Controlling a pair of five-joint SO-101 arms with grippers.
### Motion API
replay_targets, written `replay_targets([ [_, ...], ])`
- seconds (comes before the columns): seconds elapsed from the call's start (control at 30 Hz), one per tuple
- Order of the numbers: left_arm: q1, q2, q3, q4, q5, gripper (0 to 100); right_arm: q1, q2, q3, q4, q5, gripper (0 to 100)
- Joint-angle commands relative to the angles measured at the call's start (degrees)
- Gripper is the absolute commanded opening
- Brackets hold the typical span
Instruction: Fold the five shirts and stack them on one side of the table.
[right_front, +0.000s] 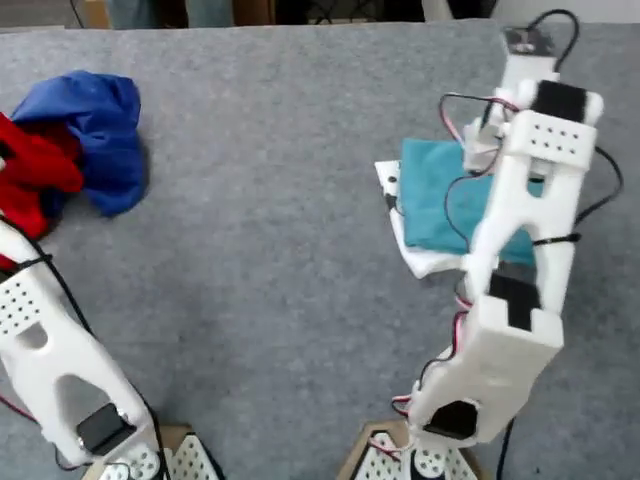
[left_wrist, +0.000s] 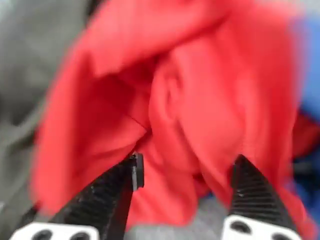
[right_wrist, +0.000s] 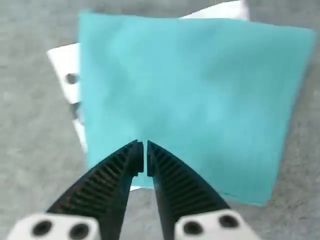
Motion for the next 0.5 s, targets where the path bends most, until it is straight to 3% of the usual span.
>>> replay_targets([
  [0.0,0.7,4.0,-1.6,-5.5,-1.0,20,-3.3,-3.6,-3.6,3.4,-0.5,1.8],
  [0.17,1.4,4.0,-7.1,-5.8,-1.0,2,-4.7,-3.9,-6.4,6.2,-6.0,1.8],
  [0.37,1.9,-4.2,-7.2,10.1,-0.9,3,-6.6,-9.9,-6.3,6.3,-7.2,1.7],
  [0.47,0.3,-9.1,-5.4,9.6,-0.7,3,-8.0,-13.4,-6.3,6.3,-7.2,1.7],
])
